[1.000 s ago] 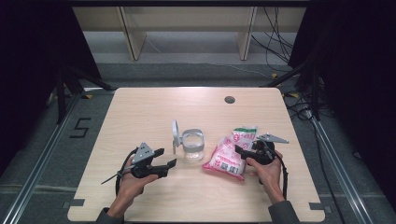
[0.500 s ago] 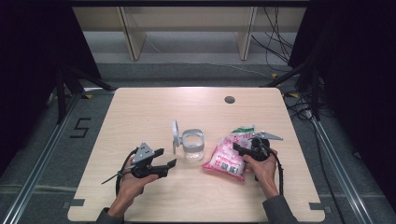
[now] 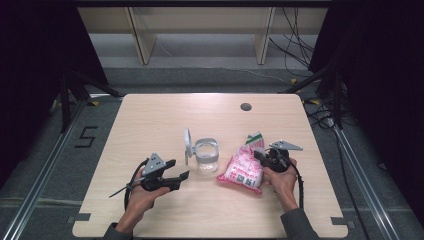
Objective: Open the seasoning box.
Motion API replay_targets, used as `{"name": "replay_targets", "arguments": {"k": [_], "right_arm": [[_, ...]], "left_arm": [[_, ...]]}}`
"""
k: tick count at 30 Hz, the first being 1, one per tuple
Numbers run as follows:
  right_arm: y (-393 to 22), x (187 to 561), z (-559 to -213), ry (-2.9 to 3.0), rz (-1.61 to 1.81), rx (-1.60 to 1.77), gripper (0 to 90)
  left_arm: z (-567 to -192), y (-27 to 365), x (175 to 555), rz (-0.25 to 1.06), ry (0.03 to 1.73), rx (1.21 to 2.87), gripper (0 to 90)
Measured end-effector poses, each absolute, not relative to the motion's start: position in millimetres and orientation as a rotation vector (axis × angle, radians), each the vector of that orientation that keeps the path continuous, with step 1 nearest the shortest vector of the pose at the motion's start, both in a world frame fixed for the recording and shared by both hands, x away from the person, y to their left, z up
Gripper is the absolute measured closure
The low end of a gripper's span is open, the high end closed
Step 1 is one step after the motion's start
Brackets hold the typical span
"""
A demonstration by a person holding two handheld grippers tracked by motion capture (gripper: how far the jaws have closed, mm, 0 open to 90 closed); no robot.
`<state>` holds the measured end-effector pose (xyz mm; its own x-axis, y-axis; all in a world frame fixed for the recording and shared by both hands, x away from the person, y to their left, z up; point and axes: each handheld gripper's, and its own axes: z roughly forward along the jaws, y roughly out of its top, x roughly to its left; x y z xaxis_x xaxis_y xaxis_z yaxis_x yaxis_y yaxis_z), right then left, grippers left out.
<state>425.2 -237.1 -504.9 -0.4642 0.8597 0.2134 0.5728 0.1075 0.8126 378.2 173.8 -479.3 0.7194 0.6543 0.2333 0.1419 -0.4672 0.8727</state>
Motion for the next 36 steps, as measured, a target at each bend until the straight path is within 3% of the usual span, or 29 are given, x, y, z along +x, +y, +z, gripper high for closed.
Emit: {"name": "replay_targets", "arguments": {"k": [36], "right_arm": [[-201,376,-438,2.012,1.464,1.024,90.0]], "left_arm": [[-494,140,366,0.654,0.604,2.011,31.5]]}}
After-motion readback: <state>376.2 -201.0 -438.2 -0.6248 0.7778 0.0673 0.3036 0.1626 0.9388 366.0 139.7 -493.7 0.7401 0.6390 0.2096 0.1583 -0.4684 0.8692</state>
